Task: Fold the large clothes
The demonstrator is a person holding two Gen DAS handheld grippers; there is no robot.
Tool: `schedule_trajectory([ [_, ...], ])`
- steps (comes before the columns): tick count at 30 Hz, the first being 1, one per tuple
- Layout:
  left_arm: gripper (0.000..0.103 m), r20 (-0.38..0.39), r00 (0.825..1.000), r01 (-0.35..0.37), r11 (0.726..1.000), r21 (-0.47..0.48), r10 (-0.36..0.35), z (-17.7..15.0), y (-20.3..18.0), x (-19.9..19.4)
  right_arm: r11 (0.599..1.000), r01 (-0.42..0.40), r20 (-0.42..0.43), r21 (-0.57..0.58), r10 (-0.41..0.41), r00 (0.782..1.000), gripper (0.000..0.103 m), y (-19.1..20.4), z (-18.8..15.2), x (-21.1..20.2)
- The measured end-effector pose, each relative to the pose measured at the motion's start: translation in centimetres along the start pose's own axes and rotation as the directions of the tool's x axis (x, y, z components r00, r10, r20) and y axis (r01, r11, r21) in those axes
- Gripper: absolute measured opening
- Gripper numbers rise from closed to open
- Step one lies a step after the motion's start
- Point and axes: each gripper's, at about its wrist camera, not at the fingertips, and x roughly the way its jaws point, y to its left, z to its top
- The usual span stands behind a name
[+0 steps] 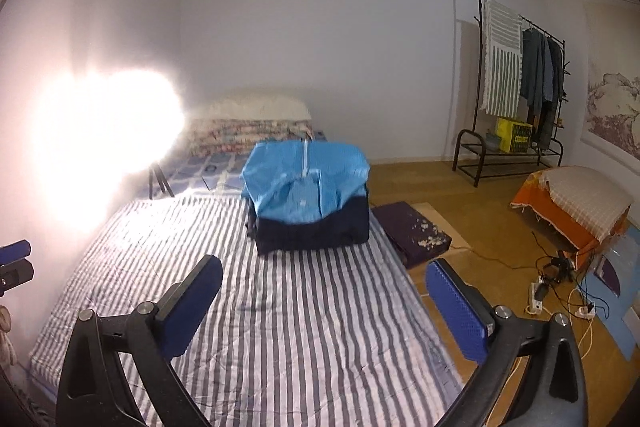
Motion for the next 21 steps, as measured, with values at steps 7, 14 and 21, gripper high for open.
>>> schedule_trajectory([
  [7, 0.094, 0.024, 0.998, -0.050, 0.999, 0.021, 0.050, -1.9, 0.5, 2.8, 1.000, 0.022, -0.024, 0.016, -0.021, 0.999, 0.103, 1.5, -2.7, 3.4],
  [14, 0.102, -0.002, 0.996, -0.087, 0.996, 0.030, 0.087, -2.8, 1.4, 5.2, 0.999, 0.033, -0.042, 0.009, -0.032, 0.999, 0.103, 2.4, -4.6, 6.0],
  [21, 0.102, -0.035, 0.994, -0.106, 0.994, 0.001, 0.105, -3.5, 1.9, 5.9, 0.999, 0.015, -0.058, 0.037, -0.013, 0.998, 0.103, 2.4, -6.5, 7.5],
])
